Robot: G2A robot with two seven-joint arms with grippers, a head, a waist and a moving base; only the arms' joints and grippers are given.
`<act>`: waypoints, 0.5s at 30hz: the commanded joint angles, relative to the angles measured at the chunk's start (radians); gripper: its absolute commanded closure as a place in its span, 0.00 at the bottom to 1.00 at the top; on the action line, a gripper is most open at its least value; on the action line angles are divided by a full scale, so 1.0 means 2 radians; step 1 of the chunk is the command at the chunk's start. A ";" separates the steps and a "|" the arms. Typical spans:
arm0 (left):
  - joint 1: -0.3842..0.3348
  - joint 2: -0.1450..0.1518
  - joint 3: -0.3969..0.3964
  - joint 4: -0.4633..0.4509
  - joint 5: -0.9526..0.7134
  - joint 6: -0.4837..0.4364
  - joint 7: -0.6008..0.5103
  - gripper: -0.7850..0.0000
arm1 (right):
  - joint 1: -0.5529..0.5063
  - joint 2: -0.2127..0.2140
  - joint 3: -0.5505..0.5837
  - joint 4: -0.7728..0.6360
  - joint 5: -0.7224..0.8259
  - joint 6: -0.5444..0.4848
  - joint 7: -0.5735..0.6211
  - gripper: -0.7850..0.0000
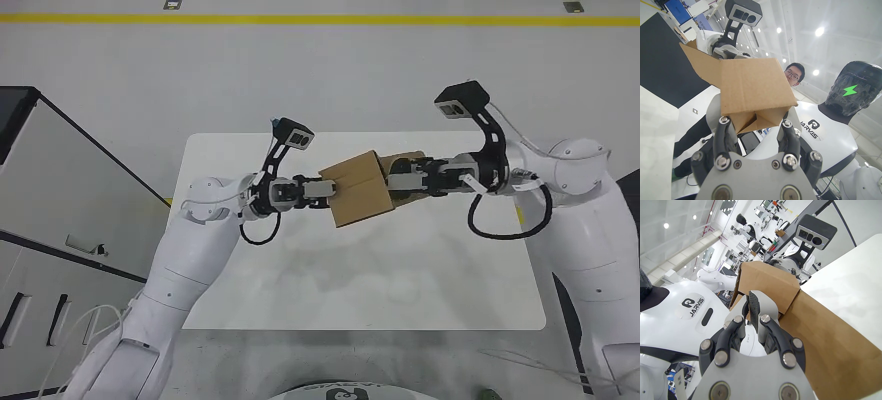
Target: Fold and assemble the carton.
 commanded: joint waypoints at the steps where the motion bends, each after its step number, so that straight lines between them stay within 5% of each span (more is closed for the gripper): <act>1: 0.001 0.000 -0.001 -0.002 0.000 0.000 0.002 1.00 | 0.003 -0.001 -0.007 0.004 -0.001 0.000 0.002 1.00; 15: 0.004 0.001 -0.001 -0.004 -0.003 0.003 0.002 1.00 | -0.001 -0.002 -0.002 -0.004 0.005 0.006 0.009 1.00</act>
